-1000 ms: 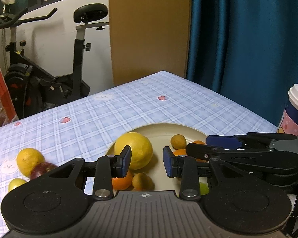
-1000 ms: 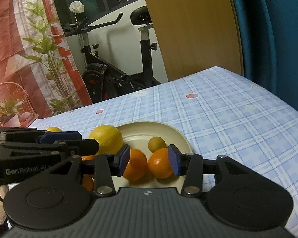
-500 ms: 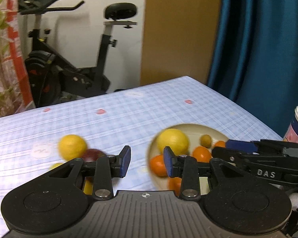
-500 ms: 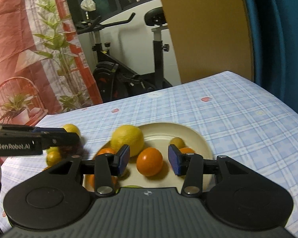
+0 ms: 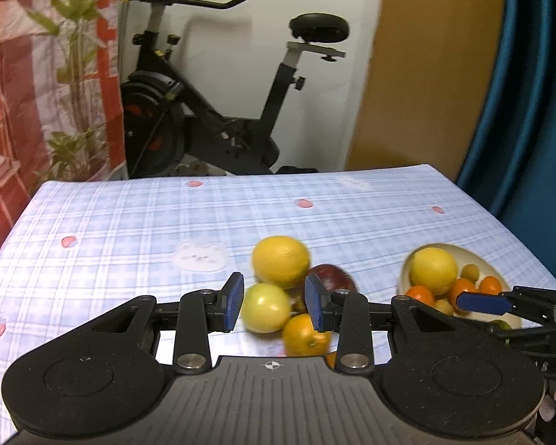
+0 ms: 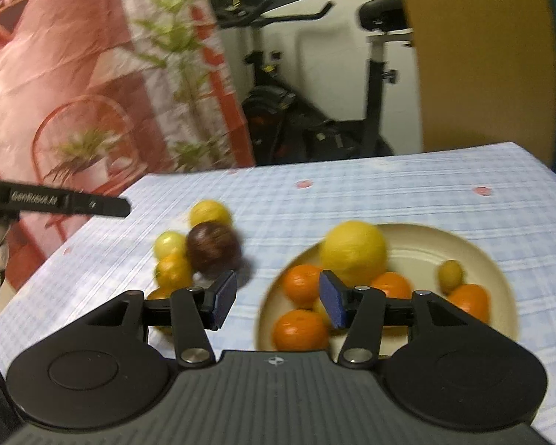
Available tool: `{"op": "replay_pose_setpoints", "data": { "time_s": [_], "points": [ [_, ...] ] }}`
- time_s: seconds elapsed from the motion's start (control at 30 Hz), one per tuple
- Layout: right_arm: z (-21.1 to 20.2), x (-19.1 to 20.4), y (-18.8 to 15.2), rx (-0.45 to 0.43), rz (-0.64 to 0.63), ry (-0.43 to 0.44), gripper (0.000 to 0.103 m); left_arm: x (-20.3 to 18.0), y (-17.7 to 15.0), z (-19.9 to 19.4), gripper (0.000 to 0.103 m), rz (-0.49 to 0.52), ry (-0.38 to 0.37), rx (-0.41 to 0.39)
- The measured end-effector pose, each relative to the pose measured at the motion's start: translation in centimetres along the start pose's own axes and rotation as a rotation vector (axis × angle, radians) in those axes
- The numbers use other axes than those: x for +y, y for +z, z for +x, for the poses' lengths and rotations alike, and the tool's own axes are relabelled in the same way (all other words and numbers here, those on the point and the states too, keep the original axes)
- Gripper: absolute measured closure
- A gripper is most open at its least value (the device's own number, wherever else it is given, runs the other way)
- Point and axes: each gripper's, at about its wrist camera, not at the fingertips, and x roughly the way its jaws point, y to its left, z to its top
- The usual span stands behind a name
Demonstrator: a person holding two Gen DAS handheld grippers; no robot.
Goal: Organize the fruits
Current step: 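Move both grippers back to the pile around the dark purple mangosteen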
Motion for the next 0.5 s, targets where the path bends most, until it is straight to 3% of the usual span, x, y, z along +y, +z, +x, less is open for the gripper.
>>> {"op": "replay_pose_setpoints", "data": {
  "time_s": [0.27, 0.4, 0.5],
  "points": [
    [3.0, 2.5, 1.1, 0.025, -0.097, 0.033, 0.049, 1.7, 0.0, 1.6, 0.064, -0.053, -0.021, 0.004],
    [5.0, 2.9, 2.1, 0.026, -0.112, 0.032, 0.038, 1.6, 0.1, 3.3, 0.057, -0.099, -0.058, 0.021],
    [6.6, 3.1, 2.8, 0.038, -0.124, 0.031, 0.038, 1.4, 0.3, 4.1, 0.057, -0.117, -0.069, 0.016]
  ]
}}
